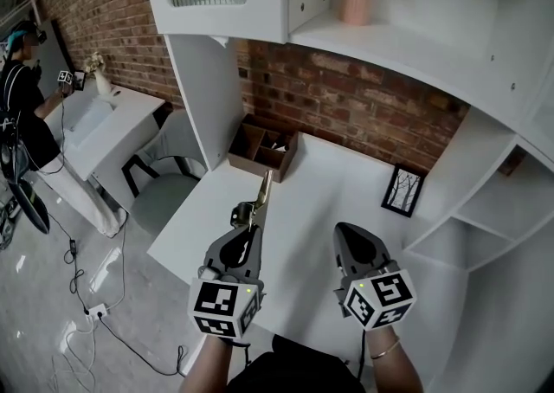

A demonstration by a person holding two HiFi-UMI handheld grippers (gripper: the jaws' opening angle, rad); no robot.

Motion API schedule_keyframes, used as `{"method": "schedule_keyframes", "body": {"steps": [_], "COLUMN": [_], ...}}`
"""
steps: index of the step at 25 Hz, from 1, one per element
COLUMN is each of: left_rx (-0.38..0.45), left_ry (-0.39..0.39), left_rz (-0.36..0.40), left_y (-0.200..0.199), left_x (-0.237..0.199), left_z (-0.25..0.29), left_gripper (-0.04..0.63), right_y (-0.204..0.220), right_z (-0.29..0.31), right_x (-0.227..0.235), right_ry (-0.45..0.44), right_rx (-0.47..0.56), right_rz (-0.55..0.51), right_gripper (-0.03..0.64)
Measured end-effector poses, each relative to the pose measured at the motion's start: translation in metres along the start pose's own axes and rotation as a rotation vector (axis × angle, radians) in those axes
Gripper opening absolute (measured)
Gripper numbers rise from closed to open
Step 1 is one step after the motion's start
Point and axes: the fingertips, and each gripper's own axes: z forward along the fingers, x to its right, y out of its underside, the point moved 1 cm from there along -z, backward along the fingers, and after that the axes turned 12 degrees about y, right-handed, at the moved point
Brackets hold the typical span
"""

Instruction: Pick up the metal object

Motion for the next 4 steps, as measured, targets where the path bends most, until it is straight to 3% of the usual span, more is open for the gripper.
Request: {"method": "schedule_keyframes", "body": {"steps": [4], "left_rx": [0.047], "left_ry": [-0.014], "left_rz": [0.015], "left_y": [-0.0075], "left_x": [-0.0002], "left_z": [-0.0043], "left_gripper": [0.015], "right_y": [0.0015], "right_z": [-0.0049], "right_x": [-0.0042], "right_ry": [-0.002], "right_rx": [0.002], "right_rz": [-0.006], "right_gripper": [0.005]}}
